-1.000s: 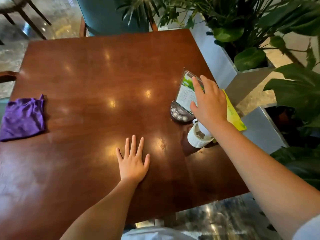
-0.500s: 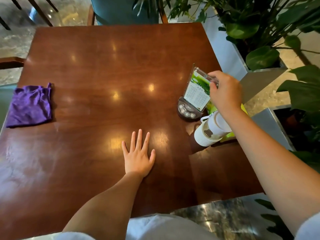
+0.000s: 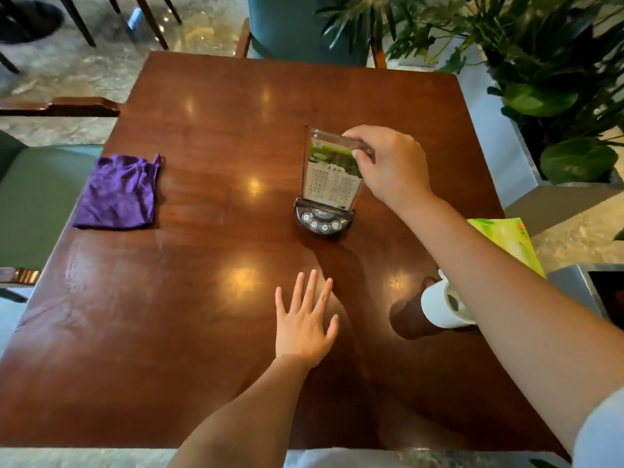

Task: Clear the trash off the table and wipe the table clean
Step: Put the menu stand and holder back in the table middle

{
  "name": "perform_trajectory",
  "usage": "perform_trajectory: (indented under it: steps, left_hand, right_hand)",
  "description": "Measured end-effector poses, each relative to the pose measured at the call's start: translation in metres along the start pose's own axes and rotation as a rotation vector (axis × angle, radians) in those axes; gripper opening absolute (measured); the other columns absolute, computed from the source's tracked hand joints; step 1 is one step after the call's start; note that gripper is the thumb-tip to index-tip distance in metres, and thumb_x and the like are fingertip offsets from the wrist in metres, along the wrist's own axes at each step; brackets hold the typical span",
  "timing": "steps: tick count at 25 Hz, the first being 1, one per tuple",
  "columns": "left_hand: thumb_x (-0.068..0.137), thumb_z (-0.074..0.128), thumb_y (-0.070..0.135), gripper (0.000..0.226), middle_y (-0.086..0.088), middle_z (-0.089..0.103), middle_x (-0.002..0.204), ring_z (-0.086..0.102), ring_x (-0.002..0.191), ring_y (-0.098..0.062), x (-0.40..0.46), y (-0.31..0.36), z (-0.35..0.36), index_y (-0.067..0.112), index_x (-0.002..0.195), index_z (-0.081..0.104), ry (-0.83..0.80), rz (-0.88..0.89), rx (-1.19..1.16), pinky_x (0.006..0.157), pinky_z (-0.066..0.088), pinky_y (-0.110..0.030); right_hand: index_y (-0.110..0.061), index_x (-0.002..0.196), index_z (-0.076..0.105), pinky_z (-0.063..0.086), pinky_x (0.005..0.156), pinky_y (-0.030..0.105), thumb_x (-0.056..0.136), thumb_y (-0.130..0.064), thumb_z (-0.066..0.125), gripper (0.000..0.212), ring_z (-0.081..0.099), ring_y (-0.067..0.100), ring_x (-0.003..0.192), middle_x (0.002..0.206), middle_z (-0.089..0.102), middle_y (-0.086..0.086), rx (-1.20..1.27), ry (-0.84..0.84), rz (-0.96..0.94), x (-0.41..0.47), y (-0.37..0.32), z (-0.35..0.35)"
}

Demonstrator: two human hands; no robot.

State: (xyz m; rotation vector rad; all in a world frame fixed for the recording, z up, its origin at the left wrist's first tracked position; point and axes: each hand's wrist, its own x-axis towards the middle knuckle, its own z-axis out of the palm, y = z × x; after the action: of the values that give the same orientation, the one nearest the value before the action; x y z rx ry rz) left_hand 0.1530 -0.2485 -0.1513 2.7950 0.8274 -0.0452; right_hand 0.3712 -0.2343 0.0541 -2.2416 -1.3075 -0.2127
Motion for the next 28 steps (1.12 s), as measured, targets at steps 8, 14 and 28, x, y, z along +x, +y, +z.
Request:
perform_trajectory:
  steps: [8, 14, 28]
  left_hand:
    - [0.089, 0.031, 0.055, 0.068, 0.0, 0.011, 0.157, 0.006, 0.146, -0.026, 0.001, 0.001, 0.001, 0.031, 0.149, 0.013, 0.016, 0.006, -0.01, 0.112, 0.001, -0.057]
    - [0.089, 0.032, 0.055, 0.067, -0.001, 0.014, 0.157, 0.008, 0.145, -0.026, 0.001, 0.002, 0.0, 0.03, 0.149, 0.017, 0.011, 0.0, -0.012, 0.11, 0.006, -0.058]
    - [0.09, 0.03, 0.055, 0.066, -0.002, 0.013, 0.157, 0.006, 0.146, -0.025, 0.0, 0.003, -0.002, 0.03, 0.149, 0.015, -0.014, -0.012, -0.003, 0.112, 0.007, -0.058]
  right_hand:
    - [-0.024, 0.11, 0.064, 0.052, 0.075, 0.037, 0.087, -0.012, 0.055, 0.027, 0.065, 0.021, 0.094, 0.105, 0.07, -0.001, 0.019, -0.101, -0.098, 0.036, 0.004, 0.038]
    - [-0.02, 0.115, 0.063, 0.05, 0.071, 0.034, 0.088, -0.009, 0.054, 0.03, 0.06, 0.023, 0.097, 0.106, 0.067, 0.003, -0.107, -0.045, -0.142, 0.041, 0.012, 0.042]
    - [-0.015, 0.114, 0.064, 0.048, 0.079, 0.033, 0.09, -0.008, 0.052, 0.028, 0.06, 0.022, 0.099, 0.106, 0.067, 0.007, -0.07, -0.068, -0.085, 0.056, 0.014, 0.041]
